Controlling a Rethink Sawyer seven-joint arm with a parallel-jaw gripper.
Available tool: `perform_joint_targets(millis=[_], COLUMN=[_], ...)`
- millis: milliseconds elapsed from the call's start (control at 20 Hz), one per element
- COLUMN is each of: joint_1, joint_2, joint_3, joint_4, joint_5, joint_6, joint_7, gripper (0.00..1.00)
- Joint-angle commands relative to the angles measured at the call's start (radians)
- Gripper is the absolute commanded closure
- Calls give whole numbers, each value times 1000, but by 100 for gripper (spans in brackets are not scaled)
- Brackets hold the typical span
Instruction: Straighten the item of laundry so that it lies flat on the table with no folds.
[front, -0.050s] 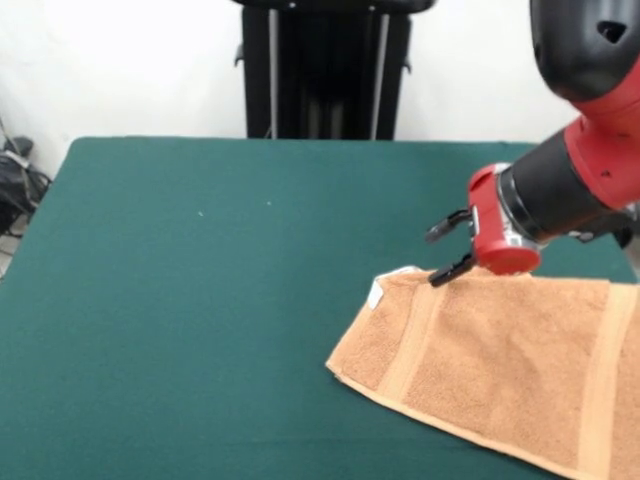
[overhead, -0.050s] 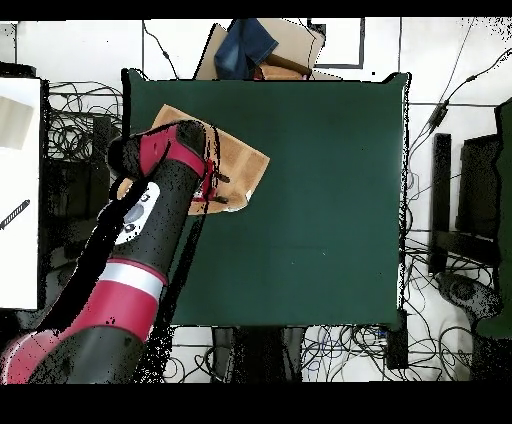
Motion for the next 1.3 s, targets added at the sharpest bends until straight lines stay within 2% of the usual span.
perform_joint_targets(millis=[50, 700, 1000, 1300], joint_1=[17, 8, 2, 23], joint_2=[-54, -44, 29, 81], joint_3=[69, 74, 69, 45], joint_4=[133, 130, 100, 72], joint_5=[-20, -35, -47, -48], joint_6=[-61, -75, -136, -141], joint_7=[19, 17, 59, 99], gripper=[0, 0, 0, 0])
